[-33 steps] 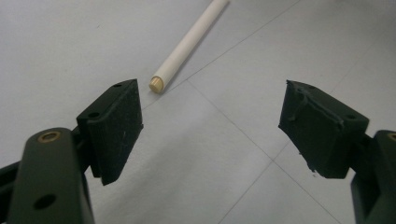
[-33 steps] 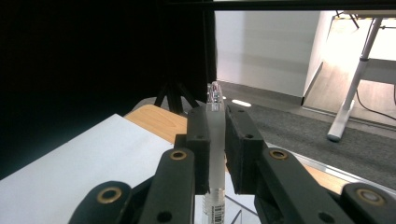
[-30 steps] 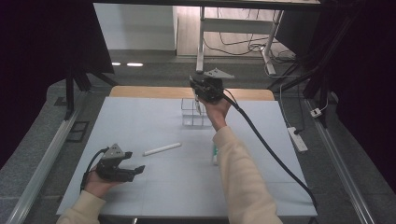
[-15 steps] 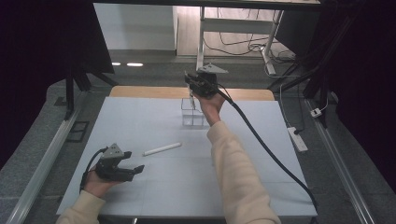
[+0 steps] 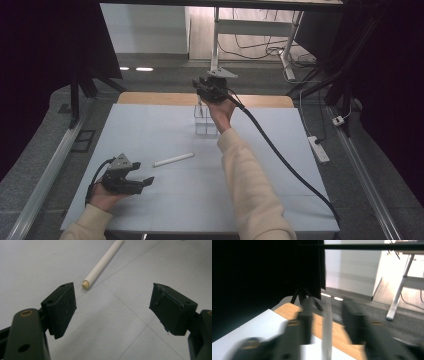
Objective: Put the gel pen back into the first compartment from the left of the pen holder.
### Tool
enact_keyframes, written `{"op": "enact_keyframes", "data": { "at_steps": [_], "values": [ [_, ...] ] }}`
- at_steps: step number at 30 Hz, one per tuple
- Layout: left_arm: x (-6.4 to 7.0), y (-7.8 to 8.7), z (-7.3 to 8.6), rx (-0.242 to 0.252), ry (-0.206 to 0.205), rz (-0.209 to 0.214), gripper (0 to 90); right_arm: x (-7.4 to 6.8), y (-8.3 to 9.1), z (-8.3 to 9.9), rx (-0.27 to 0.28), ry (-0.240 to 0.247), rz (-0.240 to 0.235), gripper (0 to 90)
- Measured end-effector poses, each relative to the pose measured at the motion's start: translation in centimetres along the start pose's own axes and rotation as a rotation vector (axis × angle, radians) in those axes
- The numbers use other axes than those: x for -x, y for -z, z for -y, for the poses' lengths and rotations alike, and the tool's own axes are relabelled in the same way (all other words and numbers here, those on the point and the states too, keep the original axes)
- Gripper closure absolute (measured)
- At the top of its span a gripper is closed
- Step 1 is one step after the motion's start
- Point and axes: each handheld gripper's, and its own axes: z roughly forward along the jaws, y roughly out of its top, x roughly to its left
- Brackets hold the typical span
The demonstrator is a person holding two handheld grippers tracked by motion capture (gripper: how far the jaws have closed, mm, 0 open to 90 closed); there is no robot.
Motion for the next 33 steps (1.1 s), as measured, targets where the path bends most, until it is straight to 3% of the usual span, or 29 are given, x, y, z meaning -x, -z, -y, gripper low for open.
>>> {"op": "enact_keyframes", "data": {
  "at_steps": [2, 6, 18, 33],
  "values": [
    [0.0, 0.0, 0.0, -0.001, 0.000, 0.000, 21.4, 0.1, 0.1, 0.1, -0.027, -0.016, -0.003, 51.2],
    [0.1, 0.0, 0.0, -0.002, -0.003, -0.001, 21.3, 0.3, 0.6, 0.2, -0.050, -0.012, -0.020, 47.3],
    [0.3, 0.0, -0.1, -0.002, -0.008, -0.005, 21.3, 1.6, 2.9, 1.3, -0.099, -0.008, -0.034, 46.6],
    [0.2, 0.2, 0.0, 0.000, -0.003, -0.017, 21.3, 3.8, 8.4, 3.4, -0.120, -0.018, -0.050, 46.6]
  ]
}}
